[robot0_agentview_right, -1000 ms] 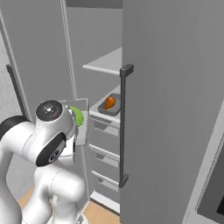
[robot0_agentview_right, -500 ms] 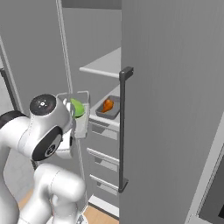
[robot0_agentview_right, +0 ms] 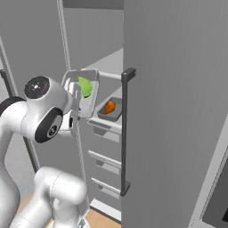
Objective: Take the meat container that has the chicken drumstick and place it on the second highest rack of the freezer. Then take the vegetable container that has the garlic and lemon wedge and place it on the highest rack of the freezer.
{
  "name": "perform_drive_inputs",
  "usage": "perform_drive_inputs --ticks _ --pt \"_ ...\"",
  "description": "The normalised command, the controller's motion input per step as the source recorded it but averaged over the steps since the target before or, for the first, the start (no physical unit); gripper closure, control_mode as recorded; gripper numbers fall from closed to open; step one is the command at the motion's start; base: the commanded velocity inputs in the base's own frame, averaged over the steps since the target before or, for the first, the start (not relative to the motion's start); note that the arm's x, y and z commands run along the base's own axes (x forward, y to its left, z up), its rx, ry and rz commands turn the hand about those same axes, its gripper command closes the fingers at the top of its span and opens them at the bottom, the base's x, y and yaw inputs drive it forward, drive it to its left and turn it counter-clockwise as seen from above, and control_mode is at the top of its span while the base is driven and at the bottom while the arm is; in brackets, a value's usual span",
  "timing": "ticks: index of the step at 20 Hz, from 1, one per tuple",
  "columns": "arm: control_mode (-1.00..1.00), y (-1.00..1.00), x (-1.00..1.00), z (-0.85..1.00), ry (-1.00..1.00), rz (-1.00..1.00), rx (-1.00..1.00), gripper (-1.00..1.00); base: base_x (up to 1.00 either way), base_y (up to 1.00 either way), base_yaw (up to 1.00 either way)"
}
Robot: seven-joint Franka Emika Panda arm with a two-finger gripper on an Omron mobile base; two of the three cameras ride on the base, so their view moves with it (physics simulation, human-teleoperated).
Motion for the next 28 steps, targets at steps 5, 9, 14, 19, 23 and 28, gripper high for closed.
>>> perform_drive_inputs --ticks 5,9,14,19,23,28 --pt "-1.00 0.00 0.34 0.40 -0.13 -0.15 0.01 1.00 0.00 0.00 0.00" --pt "-1.00 0.00 0.48 0.49 -0.04 -0.09 0.10 1.00 0.00 0.00 0.00" --pt "-1.00 -0.03 0.53 0.31 0.00 0.00 0.10 1.00 0.00 0.00 0.00" --pt "-1.00 0.00 0.38 0.03 0.02 0.00 0.00 1.00 0.00 0.00 0.00" --pt "-1.00 -0.05 0.32 0.00 0.04 0.00 0.00 1.00 0.00 0.00 0.00" --pt "-1.00 -0.08 0.46 0.00 0.08 0.00 0.00 1.00 0.00 0.00 0.00"
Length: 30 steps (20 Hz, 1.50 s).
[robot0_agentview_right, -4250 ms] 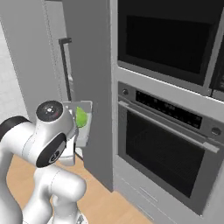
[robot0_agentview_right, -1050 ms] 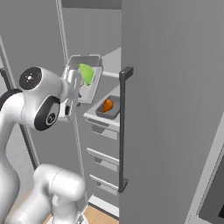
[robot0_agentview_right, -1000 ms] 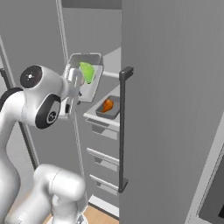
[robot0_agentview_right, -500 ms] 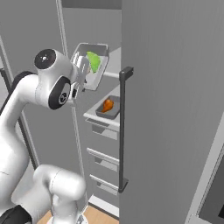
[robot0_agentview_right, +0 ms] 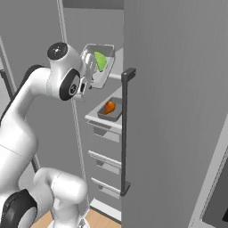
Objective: Take the meat container that has the chicken drumstick and place it on the second highest rack of the freezer. Then take the vegetable container that has the garlic and lemon wedge and place it on the highest rack of the freezer.
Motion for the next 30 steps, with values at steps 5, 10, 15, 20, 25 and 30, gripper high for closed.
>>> perform_drive_inputs --ticks 5,10,15,20,25,30 --pt "-1.00 -0.15 0.52 0.00 0.05 0.00 0.00 1.00 0.00 0.00 0.00" --pt "-1.00 -0.26 0.46 0.01 0.00 0.00 0.00 1.00 0.00 0.00 0.00" --pt "-1.00 -0.14 0.63 0.00 0.00 0.00 0.00 1.00 0.00 0.00 0.00" --pt "-1.00 0.00 0.77 0.06 0.00 0.00 0.00 1.00 0.00 0.00 0.00" --pt "-1.00 -0.03 0.71 0.06 0.00 0.00 0.00 1.00 0.00 0.00 0.00" --pt "-1.00 -0.01 0.60 0.00 0.04 0.00 0.00 1.00 0.00 0.00 0.00"
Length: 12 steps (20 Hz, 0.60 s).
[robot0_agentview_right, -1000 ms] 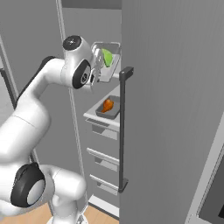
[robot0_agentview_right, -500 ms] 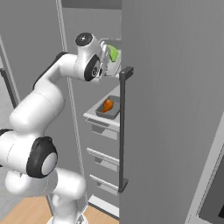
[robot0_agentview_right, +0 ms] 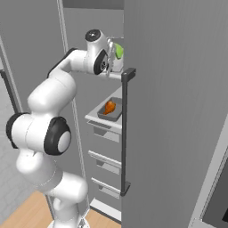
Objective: Take the meat container that has the chicken drumstick and place it on the second highest rack of the freezer. Then take the vegetable container that has the garlic and lemon wedge and place it on the highest rack of the freezer.
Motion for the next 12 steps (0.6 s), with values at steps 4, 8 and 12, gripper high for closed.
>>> perform_drive_inputs --ticks 4,8,12 --pt "-1.00 0.00 0.41 -0.03 0.04 0.00 0.00 1.00 0.00 0.00 0.00" --pt "-1.00 0.00 0.35 -0.16 0.04 0.00 0.00 1.00 0.00 0.00 0.00" --pt "-1.00 0.00 0.12 -0.39 0.03 0.00 0.00 1.00 0.00 0.00 0.00"
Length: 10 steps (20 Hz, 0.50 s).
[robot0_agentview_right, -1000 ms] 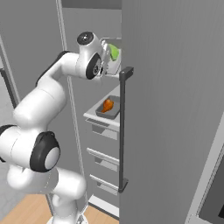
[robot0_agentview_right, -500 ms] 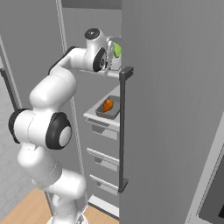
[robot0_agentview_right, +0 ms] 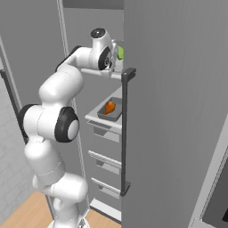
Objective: Take the meat container that has the chicken drumstick and place it on the second highest rack of the freezer. Then take the vegetable container that has the garlic and lemon wedge and place it on the highest rack of the freezer.
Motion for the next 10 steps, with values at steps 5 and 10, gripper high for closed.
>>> perform_drive_inputs --ticks 5,10 --pt "-1.00 -0.02 0.06 -0.34 0.00 0.00 0.00 1.00 0.00 0.00 0.00" --pt "-1.00 -0.08 0.16 -0.04 0.00 0.00 0.00 -1.00 0.00 0.00 0.00"
